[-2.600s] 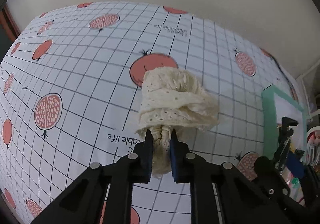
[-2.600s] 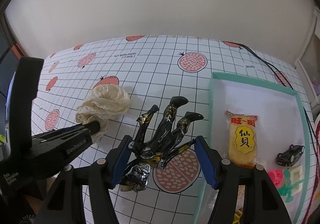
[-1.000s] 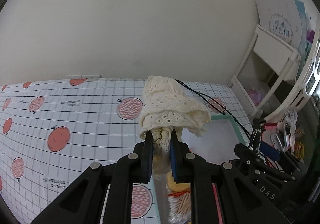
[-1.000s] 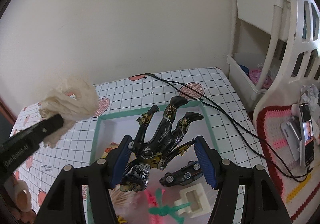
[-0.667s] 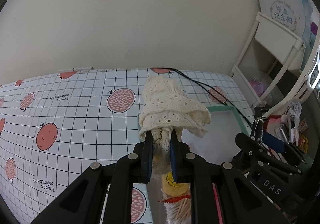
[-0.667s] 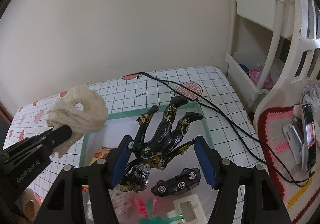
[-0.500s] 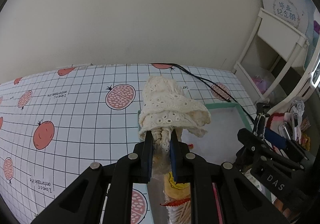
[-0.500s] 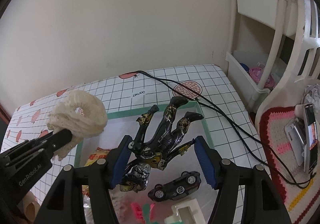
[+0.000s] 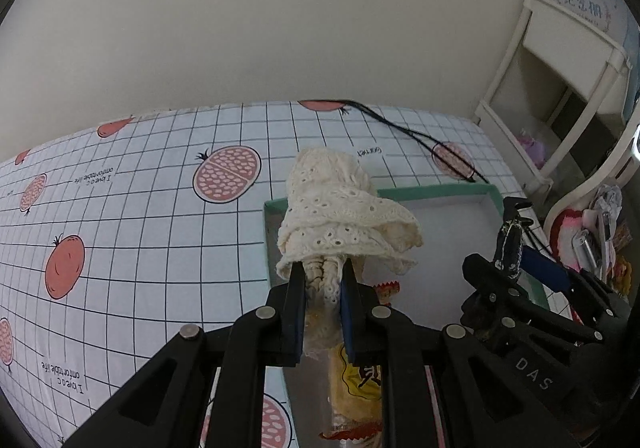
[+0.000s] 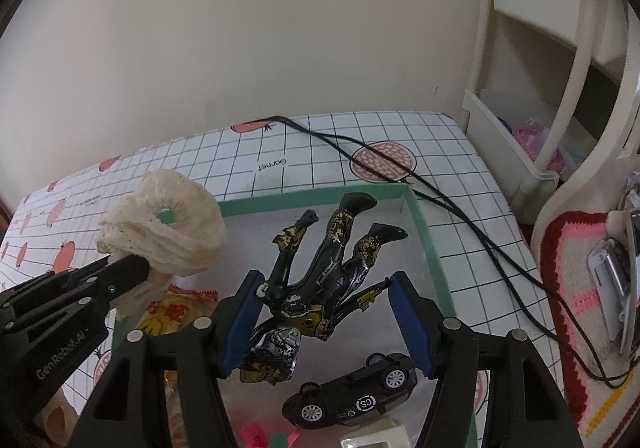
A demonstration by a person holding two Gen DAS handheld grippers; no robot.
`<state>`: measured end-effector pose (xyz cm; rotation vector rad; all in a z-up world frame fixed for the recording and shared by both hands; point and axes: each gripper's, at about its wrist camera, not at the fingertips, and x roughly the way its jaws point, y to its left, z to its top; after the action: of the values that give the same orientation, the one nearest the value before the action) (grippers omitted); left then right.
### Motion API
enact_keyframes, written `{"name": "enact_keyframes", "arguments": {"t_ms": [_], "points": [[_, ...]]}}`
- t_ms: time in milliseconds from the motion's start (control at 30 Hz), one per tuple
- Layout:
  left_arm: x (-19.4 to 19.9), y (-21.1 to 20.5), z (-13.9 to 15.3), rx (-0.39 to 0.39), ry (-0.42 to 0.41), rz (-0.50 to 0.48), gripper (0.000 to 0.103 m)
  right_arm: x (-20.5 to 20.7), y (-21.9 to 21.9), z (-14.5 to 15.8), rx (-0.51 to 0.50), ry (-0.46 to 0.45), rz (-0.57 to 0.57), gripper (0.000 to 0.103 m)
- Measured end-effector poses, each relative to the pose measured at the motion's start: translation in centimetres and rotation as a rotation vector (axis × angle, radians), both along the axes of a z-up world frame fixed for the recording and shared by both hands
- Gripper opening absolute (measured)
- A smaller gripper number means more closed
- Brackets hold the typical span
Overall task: Organize objects
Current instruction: 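Open the right tool to drop the robot hand toy while left tool releases the cloth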
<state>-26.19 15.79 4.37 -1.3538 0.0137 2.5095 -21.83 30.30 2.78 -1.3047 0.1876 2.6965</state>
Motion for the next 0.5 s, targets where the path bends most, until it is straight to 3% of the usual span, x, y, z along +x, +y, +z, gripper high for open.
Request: {"name": "enact_keyframes", "arguments": {"t_ms": [500], "points": [[-0.4,0.1,-1.7,-0.042,-0.09,-0.008,0.017,-0.8,-0.6,-1.7,0.016,-0.075,0.001,0.067]]}}
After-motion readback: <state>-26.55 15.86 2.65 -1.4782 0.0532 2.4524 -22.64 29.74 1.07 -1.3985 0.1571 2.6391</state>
